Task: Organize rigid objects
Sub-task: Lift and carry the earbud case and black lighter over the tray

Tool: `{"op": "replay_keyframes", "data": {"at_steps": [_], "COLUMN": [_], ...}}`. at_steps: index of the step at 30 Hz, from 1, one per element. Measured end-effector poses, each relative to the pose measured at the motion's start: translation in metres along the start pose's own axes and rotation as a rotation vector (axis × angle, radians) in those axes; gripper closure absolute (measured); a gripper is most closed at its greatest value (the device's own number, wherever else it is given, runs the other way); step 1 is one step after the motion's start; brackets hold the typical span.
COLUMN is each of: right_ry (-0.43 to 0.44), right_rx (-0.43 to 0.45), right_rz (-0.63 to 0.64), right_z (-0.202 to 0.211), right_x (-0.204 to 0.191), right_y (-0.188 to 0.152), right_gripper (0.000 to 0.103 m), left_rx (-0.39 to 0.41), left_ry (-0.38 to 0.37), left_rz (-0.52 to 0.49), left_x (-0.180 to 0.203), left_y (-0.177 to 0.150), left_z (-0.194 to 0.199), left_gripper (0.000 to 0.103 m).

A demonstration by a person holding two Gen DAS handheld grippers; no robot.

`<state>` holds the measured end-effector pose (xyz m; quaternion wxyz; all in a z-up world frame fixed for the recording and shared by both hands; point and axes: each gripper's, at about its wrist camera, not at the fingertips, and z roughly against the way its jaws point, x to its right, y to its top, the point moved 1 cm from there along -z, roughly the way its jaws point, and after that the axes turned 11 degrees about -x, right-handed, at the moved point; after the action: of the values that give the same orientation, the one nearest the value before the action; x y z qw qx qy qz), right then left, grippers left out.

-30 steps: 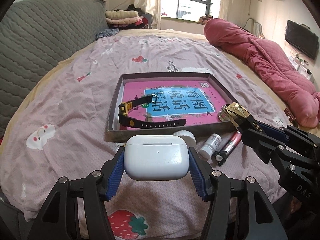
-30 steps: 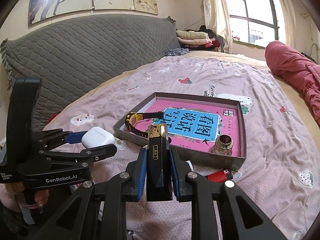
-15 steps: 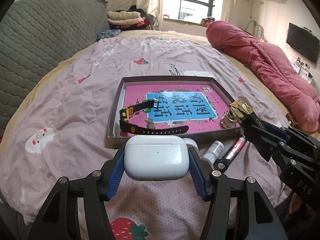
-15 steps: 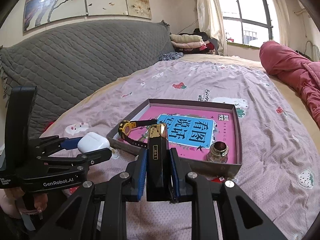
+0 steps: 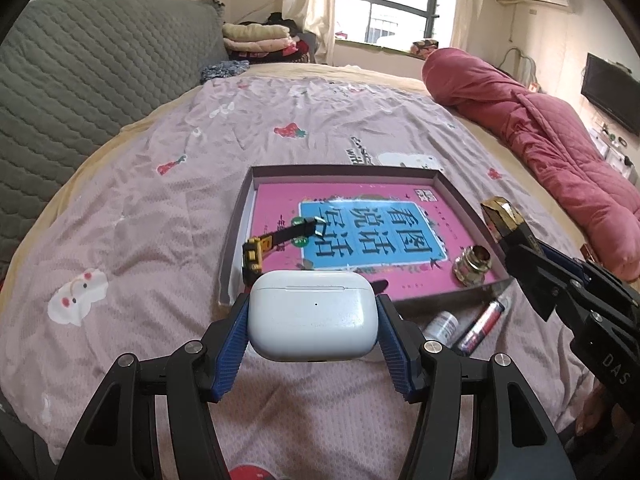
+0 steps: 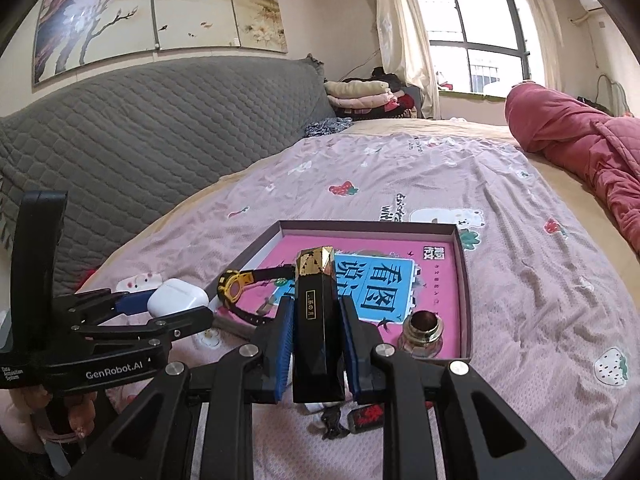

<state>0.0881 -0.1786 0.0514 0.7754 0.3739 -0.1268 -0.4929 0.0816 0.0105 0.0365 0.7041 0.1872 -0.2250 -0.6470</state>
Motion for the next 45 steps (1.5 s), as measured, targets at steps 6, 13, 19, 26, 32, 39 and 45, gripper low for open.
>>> {"op": "replay_keyframes", "data": {"at_steps": [6, 13, 19, 26, 32, 39, 45], "right_ry": [-0.002, -0.004, -0.006, -0.012, -0.016, -0.016, -0.021], "right_rx": [0.019, 0.033, 0.044, 0.061, 0.071, 0.076, 0.081], "right_rz": [-0.002, -0.017, -0.032, -0.04, -0.042, -0.04, -0.042], "right_z": [-0.001, -0.003, -0.008, -0.011, -0.016, -0.021, -0.025], "right_x": [0.004, 0.01, 0.017, 0.021, 0.023, 0.026, 0.03], "right_y": [0.005, 0.01, 0.017, 0.023, 0.028, 0.032, 0.035], "right_gripper": [0.08, 0.08, 0.08, 0.08, 0.08, 0.08, 0.08], "left_rx": [0.012, 0.02, 0.02, 0.038, 0.042, 0.04, 0.043], "left_ry": [0.006, 0.005, 0.001, 0.007, 0.007, 0.01, 0.017], "left_rz": [0.006, 0.011, 0.015, 0.017, 0.028, 0.033, 0.038], "left_x": [0.0, 0.002, 0.004, 0.005, 0.004, 0.004, 0.003], "left_y": [0.014, 0.026, 0.034, 0.045, 0.053, 0.058, 0.064], "left_z": [-0.002, -0.006, -0.011, -0.013, -0.018, -0.022, -0.026], "left_gripper": [0.041, 0.041, 0.041, 0.041, 0.041, 0.041, 0.041]}}
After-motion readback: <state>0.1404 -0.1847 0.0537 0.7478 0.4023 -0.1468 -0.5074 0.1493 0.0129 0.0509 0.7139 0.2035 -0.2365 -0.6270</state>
